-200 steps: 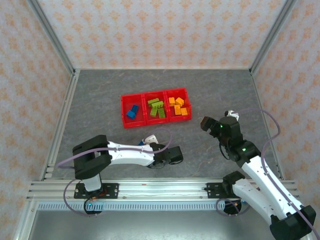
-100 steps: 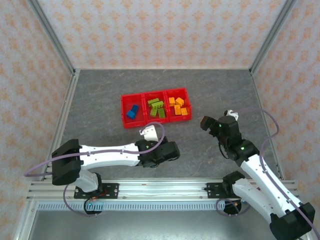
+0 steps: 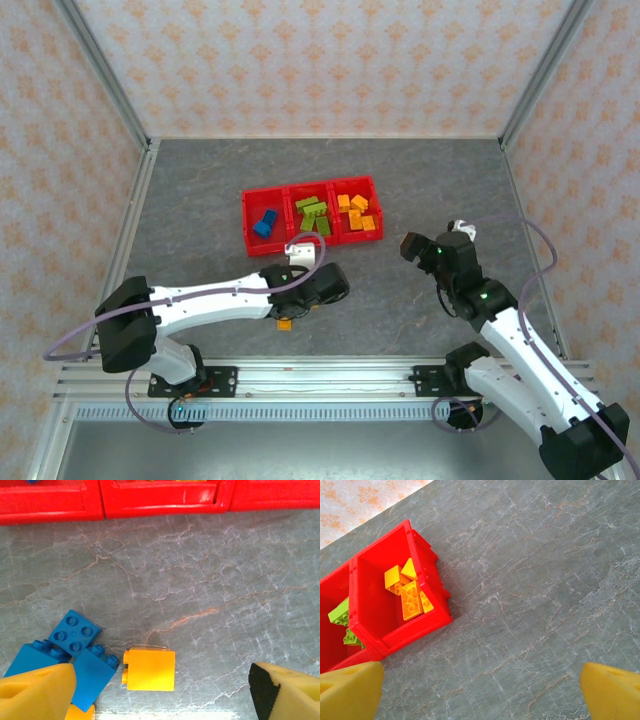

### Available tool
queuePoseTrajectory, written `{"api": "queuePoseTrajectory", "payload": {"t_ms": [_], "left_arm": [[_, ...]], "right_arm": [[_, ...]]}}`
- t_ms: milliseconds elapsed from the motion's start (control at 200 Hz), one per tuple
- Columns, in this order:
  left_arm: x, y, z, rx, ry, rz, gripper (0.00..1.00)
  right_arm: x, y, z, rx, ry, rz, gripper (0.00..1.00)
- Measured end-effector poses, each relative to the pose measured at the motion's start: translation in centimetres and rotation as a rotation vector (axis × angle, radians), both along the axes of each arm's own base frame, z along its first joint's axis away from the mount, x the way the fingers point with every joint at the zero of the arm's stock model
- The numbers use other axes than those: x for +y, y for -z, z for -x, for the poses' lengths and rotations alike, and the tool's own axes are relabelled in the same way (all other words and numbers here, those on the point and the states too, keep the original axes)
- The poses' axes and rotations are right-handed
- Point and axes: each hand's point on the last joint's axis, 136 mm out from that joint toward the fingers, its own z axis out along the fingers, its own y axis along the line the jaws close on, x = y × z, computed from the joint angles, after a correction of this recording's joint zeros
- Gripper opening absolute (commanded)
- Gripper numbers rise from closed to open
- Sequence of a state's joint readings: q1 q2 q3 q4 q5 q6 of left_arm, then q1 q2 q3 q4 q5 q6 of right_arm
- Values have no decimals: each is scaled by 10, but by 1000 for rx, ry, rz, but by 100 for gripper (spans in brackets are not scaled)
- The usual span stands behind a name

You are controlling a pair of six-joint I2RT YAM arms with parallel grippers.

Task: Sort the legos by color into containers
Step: Pick up the lego from the middle-left of the table.

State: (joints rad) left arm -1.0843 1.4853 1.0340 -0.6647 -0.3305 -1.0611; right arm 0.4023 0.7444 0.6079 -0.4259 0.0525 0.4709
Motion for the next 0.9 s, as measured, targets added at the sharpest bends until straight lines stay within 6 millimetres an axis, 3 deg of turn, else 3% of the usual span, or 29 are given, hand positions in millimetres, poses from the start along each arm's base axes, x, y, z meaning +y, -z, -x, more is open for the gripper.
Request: {"api": "queuePoseTrajectory", "payload": {"t_ms": [385,901], "left_arm": [[-7,41,-13,130,-3,-34,82],[-10,74,-17,220,-15,-93,78]], "right_arm": [[0,0,0,0,1,0,100],[-1,-6,1,-21,-2,-5,100]]}}
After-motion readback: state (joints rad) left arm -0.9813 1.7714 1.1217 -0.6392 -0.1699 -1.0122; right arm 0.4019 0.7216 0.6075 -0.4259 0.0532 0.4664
